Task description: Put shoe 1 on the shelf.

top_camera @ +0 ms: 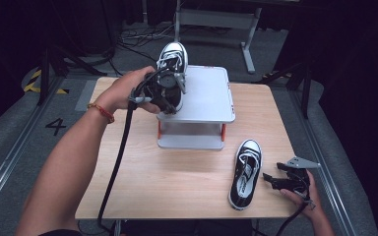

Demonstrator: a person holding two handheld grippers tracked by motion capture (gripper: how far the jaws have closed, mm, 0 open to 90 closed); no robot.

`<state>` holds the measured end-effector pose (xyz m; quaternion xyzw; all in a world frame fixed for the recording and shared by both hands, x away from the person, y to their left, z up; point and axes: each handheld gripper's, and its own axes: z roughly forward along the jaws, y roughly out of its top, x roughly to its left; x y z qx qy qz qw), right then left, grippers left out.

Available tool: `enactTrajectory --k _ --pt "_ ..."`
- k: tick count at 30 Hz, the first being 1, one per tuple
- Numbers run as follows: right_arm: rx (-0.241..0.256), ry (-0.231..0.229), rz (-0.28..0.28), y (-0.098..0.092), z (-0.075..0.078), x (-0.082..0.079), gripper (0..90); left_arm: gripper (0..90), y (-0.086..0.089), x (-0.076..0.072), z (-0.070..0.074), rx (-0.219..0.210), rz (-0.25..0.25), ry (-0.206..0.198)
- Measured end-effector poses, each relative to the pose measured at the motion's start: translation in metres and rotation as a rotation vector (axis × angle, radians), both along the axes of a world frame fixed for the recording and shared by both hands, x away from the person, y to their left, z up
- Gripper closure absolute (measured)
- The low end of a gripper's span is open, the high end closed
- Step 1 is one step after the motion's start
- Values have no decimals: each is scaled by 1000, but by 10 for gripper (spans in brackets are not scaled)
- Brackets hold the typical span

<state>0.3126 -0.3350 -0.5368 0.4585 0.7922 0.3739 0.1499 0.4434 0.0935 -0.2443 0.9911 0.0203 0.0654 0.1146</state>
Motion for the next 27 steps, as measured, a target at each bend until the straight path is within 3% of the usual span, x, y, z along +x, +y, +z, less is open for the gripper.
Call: enactTrajectory --k 5,10,14,18,27 --pt "1 1 -1 0 0 0 217 743 -12 6 -7 5 -10 19" --pt "1 1 -1 0 0 -1 217 736 -26 12 -17 41 -31 41" --pt "1 1 -1 0 0 -1 218 733 -32 16 -24 34 -10 55" --pt "1 1 -1 0 0 -1 218 729 -34 23 -31 49 1 59" --pt "0 0 -1 0 0 -2 219 719 -29 31 -33 34 17 77"
